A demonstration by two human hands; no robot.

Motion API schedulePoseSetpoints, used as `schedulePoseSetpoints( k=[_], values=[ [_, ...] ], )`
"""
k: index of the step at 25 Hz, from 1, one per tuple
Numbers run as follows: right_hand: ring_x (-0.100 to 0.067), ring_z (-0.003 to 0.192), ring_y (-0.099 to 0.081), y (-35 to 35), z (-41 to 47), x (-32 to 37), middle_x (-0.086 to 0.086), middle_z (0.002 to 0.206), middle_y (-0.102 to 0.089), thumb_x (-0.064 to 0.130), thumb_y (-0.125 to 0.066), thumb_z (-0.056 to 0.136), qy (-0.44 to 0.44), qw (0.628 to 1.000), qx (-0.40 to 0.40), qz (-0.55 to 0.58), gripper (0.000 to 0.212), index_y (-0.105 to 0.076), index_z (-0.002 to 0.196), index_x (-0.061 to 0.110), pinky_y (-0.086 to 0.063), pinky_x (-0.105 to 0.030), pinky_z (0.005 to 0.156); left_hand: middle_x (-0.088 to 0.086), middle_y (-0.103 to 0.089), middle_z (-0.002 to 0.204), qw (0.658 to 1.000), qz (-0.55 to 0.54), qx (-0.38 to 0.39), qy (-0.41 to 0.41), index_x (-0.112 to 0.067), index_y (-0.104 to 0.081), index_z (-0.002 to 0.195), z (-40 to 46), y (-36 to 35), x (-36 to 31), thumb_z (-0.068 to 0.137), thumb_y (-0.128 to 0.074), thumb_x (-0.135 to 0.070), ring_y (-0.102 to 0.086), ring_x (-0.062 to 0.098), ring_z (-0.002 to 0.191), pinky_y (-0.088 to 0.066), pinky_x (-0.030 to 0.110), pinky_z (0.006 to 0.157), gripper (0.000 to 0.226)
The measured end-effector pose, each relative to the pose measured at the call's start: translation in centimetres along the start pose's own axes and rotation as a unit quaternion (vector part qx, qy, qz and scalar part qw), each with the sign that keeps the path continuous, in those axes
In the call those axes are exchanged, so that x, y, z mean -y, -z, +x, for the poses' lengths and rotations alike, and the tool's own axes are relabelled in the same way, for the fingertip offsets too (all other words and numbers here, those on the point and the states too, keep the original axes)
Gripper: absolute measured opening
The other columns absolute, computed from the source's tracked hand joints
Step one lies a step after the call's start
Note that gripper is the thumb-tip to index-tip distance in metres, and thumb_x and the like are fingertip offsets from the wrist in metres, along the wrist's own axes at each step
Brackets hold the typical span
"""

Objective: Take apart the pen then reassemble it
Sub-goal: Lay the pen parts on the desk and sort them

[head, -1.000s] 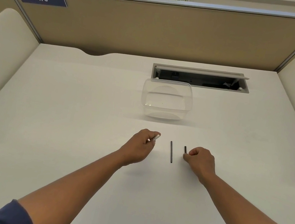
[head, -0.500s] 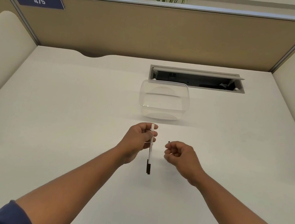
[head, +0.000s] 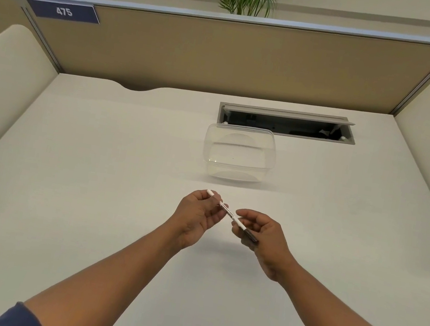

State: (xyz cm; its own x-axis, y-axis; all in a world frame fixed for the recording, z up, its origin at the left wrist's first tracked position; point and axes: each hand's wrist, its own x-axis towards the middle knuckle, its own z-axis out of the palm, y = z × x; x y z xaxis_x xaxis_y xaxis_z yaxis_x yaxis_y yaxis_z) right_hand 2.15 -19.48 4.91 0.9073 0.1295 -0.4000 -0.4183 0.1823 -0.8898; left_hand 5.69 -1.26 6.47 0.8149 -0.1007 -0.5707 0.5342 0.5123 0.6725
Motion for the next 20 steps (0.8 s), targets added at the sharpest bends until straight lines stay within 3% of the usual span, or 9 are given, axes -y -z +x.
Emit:
schedulePoseSetpoints(
  k=[4,9,14,17,20],
  values=[
    [-0.018,0.077,-0.062,-0.2,0.1,0.4,-0.011,0.092,-0.070,0.015,-0.083,0.071,-0.025,0.994,-0.029,0.107,0.032,-0.076,0.102,0.014,-0.046,-0.030,0.069,0.009,-0.068,0.083,1.000,-0.004,0.008,0.016,-0.009,-0.060,0.087,-0.1,0.1,0.0,0.093,-0.067,0.000,-0.069,0.020,0.074,-0.060,0.027,0.067,0.013],
    [-0.013,0.069,-0.058,-0.3,0.9,0.9,-0.005,0.084,-0.064,0.006,-0.073,0.086,-0.022,0.980,-0.073,0.184,0.018,-0.071,0.103,0.010,-0.044,-0.027,0.064,0.006,-0.064,0.081,0.992,0.123,0.012,0.012,-0.014,-0.060,0.085,-0.4,0.5,0.6,0.085,-0.077,-0.003,-0.064,0.017,0.071,-0.051,0.026,0.064,0.020],
    [-0.014,0.067,-0.053,-0.6,1.2,1.1,-0.002,0.076,-0.063,0.004,-0.071,0.088,-0.021,0.983,-0.084,0.161,0.011,-0.070,0.098,0.007,-0.040,-0.029,0.064,0.002,-0.066,0.081,0.977,0.209,0.030,0.000,-0.019,-0.061,0.086,-0.9,0.4,1.4,0.082,-0.081,-0.008,-0.061,0.014,0.073,-0.042,0.029,0.070,0.024],
    [-0.018,0.072,-0.055,-0.6,1.5,0.6,-0.001,0.078,-0.069,0.009,-0.075,0.087,-0.023,0.989,-0.094,0.113,0.011,-0.073,0.097,0.010,-0.039,-0.032,0.066,0.008,-0.064,0.077,0.973,0.227,0.043,-0.019,-0.014,-0.062,0.087,-1.0,0.3,1.7,0.082,-0.079,-0.002,-0.053,0.013,0.059,-0.039,0.024,0.060,0.022],
    [-0.020,0.079,-0.061,-0.5,1.5,0.4,-0.004,0.084,-0.072,0.011,-0.076,0.086,-0.014,0.993,-0.098,0.061,0.016,-0.072,0.101,0.009,-0.046,-0.034,0.074,0.007,-0.067,0.075,0.958,0.278,0.060,-0.050,-0.009,-0.064,0.089,-1.1,0.3,2.1,0.083,-0.078,-0.003,-0.056,0.015,0.060,-0.045,0.020,0.058,0.017]
  ],
)
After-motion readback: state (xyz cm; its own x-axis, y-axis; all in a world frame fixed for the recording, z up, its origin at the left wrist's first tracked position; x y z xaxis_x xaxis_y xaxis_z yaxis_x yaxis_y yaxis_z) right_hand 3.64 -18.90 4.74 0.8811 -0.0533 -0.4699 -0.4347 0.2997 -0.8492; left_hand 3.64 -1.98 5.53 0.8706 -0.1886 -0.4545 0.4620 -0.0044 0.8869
